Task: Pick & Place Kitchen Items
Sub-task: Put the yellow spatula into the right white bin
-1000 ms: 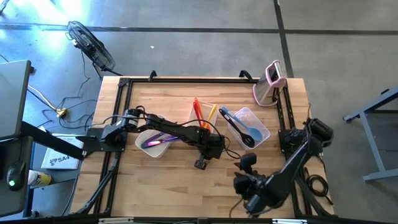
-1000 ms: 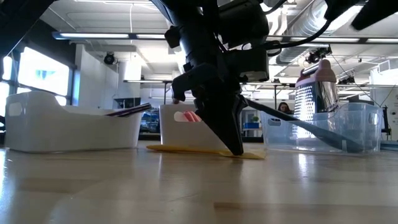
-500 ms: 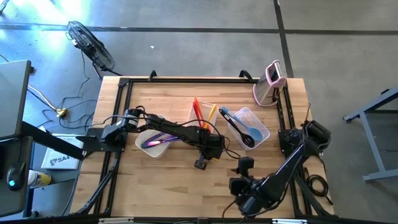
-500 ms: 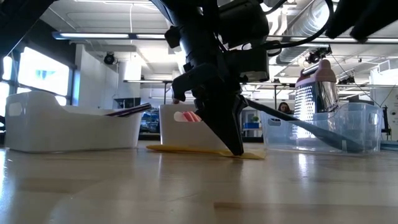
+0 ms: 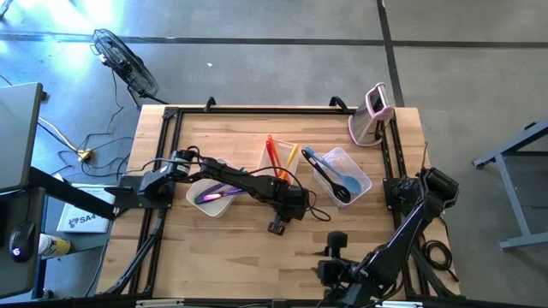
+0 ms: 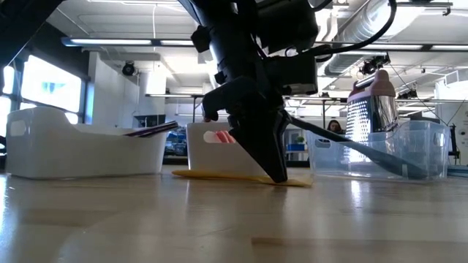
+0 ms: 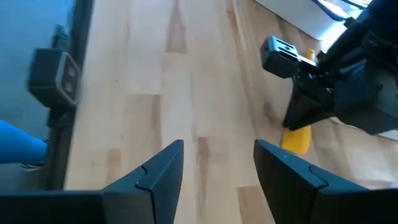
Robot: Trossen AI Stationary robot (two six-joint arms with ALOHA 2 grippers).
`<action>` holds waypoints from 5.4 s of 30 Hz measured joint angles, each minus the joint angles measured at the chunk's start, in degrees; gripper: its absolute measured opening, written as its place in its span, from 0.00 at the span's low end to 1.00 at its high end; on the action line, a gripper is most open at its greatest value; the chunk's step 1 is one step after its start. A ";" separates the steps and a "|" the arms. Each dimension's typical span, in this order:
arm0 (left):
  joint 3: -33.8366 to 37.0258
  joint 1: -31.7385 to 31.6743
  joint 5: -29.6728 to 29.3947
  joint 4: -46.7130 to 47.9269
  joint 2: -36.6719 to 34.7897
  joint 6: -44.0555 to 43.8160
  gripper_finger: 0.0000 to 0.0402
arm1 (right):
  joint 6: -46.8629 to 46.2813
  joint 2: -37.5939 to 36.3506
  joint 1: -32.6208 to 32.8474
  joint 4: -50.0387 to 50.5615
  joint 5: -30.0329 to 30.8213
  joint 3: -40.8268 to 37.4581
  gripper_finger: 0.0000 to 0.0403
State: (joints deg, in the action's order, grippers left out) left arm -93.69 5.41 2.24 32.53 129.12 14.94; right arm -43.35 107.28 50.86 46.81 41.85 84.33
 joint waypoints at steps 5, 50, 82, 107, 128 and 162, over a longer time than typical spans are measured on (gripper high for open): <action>0.16 -0.09 -1.63 -1.61 0.00 0.04 0.13 | -0.36 0.00 1.05 -1.09 -0.22 0.00 0.47; -2.25 0.02 -7.87 -3.03 3.31 -1.70 0.14 | -1.67 0.00 2.03 -2.95 -0.07 0.00 0.47; -5.11 1.42 -12.69 -0.64 3.82 -4.31 0.14 | -1.67 0.00 2.03 -3.72 -0.26 -0.02 0.47; -8.02 1.99 -27.00 0.48 4.13 -1.88 0.14 | -1.91 0.00 2.13 -3.78 -0.26 -0.02 0.47; -8.04 2.09 -28.52 0.55 4.07 -4.87 0.48 | -2.08 -0.02 2.13 -3.88 -0.26 -0.02 0.47; -8.09 -3.93 -5.93 5.15 3.89 -18.91 0.52 | -1.89 0.00 2.13 -4.42 -0.24 -0.02 0.47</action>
State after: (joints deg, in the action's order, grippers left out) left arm -101.78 1.48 -3.69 37.69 133.01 -3.98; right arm -45.23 107.28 52.99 42.39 41.60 84.31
